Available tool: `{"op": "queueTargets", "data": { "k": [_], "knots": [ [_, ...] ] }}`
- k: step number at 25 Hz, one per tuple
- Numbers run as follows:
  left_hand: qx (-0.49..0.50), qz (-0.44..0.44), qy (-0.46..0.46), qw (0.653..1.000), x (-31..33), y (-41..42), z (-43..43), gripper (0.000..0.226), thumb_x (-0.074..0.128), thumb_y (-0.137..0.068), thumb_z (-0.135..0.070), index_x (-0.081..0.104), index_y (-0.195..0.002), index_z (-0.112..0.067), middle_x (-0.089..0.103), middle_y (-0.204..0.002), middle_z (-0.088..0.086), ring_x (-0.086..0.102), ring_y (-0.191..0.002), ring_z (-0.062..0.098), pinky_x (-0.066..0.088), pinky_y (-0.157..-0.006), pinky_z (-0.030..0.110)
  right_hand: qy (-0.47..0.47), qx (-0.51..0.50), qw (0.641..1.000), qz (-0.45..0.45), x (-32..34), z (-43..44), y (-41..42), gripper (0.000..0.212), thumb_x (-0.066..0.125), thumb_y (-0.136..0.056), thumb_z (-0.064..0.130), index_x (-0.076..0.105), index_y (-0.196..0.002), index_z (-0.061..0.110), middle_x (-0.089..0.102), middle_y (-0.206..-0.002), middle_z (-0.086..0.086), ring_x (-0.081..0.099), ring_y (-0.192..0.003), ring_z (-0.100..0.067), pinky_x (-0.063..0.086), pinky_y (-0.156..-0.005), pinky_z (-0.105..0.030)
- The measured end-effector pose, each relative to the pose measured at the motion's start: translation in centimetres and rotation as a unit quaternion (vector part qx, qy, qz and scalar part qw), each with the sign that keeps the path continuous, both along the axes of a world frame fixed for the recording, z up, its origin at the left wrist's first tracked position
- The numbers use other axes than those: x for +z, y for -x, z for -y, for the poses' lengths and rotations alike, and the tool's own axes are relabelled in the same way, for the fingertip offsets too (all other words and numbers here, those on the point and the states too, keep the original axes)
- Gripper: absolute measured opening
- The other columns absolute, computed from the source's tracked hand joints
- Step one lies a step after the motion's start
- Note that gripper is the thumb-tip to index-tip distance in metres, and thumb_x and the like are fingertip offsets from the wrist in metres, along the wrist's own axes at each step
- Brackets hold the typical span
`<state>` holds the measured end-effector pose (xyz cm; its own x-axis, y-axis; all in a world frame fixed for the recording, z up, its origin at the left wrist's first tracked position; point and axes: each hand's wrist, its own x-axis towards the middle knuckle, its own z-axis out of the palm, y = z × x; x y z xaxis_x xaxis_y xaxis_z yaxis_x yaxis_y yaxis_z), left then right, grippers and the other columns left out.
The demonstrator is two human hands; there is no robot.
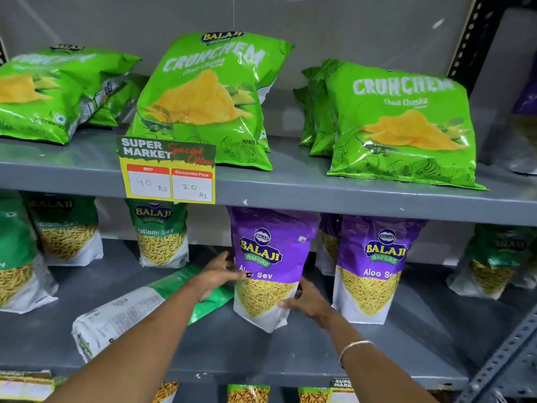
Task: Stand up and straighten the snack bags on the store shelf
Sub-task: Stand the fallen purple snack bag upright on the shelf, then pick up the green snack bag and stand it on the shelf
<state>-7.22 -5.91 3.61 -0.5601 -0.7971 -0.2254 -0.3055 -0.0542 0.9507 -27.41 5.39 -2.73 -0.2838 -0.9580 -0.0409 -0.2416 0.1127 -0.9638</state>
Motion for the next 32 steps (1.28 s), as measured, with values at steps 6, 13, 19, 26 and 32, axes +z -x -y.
{"op": "queueTargets", "data": {
  "k": [6,13,19,26,32],
  "knots": [
    [0.049,0.016,0.063,0.997,-0.2,-0.6,-1.7,0.038,0.067,-0.076,0.007,0.050,-0.107,-0.007,0.062,-0.096,0.011,0.062,-0.063,0.004,0.046,-0.056,0.007,-0.010,0.061,0.998,0.013,0.6,0.2,0.3,0.053,0.072,-0.068,-0.010,0.052,-0.108,0.020,0.063,-0.110,-0.005,0.063,-0.096,-0.009,0.056,-0.075,-0.014],
    [0.008,0.133,0.073,0.988,-0.4,-2.8,-1.9,0.078,0.070,-0.078,-0.027,0.029,-0.142,-0.007,0.037,-0.147,0.017,0.043,-0.132,0.029,0.042,-0.102,0.033,-0.088,0.025,0.990,-0.111,2.0,0.6,0.3,0.048,0.078,-0.067,0.005,0.055,-0.109,0.005,0.065,-0.102,0.000,0.062,-0.093,-0.012,0.051,-0.078,-0.017],
    [0.003,0.328,0.153,0.932,-3.7,-14.8,8.9,0.078,0.036,-0.074,-0.073,0.045,-0.137,-0.029,0.050,-0.142,0.010,0.055,-0.120,0.030,0.044,-0.093,0.032,-0.448,0.079,0.890,-0.037,3.2,1.1,-4.8,0.021,0.054,-0.088,0.014,0.057,-0.068,0.008,0.061,-0.038,-0.004,0.060,-0.035,-0.015,0.052,-0.041,-0.023],
    [-0.052,0.172,-0.022,0.984,-5.3,-22.2,10.2,0.050,0.042,-0.094,-0.039,0.057,-0.124,-0.001,0.055,-0.134,0.019,0.055,-0.118,0.032,0.040,-0.106,0.041,-0.236,-0.161,0.935,0.209,-1.3,7.1,-22.1,0.026,0.057,-0.086,0.034,0.050,-0.070,0.015,0.059,-0.048,-0.003,0.054,-0.028,-0.010,0.048,-0.049,-0.028],
    [-0.089,0.104,-0.118,0.984,-4.7,-23.7,10.2,0.026,0.059,-0.087,-0.030,0.062,-0.096,-0.006,0.065,-0.083,0.012,0.058,-0.064,0.017,0.050,-0.064,0.031,-0.083,-0.251,0.915,0.306,-0.2,7.9,-25.8,0.013,0.054,-0.089,0.016,0.056,-0.077,0.016,0.064,-0.036,0.005,0.060,-0.031,-0.010,0.050,-0.030,-0.024]
  ]
}}
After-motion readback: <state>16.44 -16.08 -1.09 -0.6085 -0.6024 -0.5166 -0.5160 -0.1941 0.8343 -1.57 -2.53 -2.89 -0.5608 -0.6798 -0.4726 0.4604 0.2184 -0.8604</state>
